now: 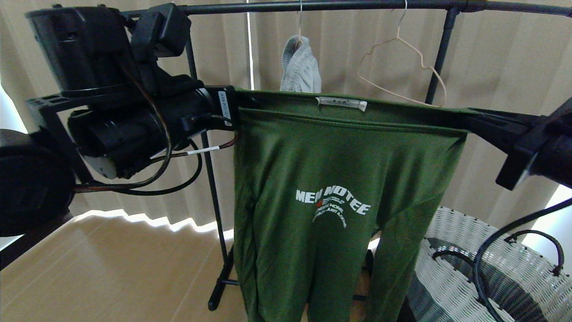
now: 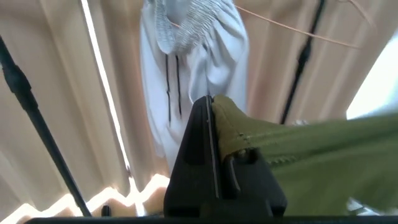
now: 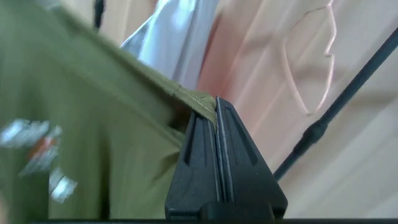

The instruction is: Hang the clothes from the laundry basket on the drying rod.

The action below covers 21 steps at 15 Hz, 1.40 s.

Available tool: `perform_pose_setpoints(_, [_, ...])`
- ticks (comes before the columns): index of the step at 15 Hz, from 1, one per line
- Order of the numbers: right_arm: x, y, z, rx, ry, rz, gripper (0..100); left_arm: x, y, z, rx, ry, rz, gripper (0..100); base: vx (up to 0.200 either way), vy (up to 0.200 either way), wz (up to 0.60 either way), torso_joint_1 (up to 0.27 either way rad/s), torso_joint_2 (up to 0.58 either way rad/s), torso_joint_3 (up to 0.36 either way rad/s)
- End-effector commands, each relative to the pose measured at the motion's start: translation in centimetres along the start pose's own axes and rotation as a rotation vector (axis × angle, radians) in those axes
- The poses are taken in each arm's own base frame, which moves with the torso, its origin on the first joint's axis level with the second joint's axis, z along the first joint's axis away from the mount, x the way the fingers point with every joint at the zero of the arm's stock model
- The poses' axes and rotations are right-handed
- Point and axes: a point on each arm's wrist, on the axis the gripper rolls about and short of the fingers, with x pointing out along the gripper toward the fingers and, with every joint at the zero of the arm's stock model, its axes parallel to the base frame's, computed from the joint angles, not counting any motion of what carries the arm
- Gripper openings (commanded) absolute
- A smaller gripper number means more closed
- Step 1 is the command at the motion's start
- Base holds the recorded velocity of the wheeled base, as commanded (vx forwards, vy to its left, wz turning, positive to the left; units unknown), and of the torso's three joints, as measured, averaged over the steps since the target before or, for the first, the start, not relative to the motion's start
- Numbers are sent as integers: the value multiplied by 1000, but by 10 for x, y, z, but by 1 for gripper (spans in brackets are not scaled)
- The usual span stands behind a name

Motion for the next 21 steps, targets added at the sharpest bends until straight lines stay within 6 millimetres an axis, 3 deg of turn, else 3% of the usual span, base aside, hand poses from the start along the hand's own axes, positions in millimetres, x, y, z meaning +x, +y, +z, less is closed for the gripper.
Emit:
perform_pose_setpoints(1, [-23,4,6,1,-47,27,0,18,-4,-11,3,28,-2,0,0,0,0,0,0,0])
perform_pose_setpoints(5, [-18,6,1,0,-25,30,0,15,-3,-11,2,30,1,0,0,0,0,0,0,0])
perform_pose_setpoints(9, [-1,2,1,1,-9,4,0,-12,0,1,0,3,-1,0,0,0,0,0,0,0])
perform_pose_setpoints(11, [16,1,4,2,-2,5,0,-39,4,-3,38,35,-1,0,0,0,0,0,0,0])
perform_pose_setpoints(15, [35,-3,9,8,-2,-7,0,-66,6,-10,71,70,-18,0,0,0,0,0,0,0])
perform_pose_setpoints(18, [64,-3,9,41,-35,-20,0,-69,-4,-11,73,70,-70,0,0,0,0,0,0,0])
perform_pose_setpoints(21, [88,-2,7,69,-109,-31,0,-83,-28,0,64,24,-187,0,0,0,0,0,0,0])
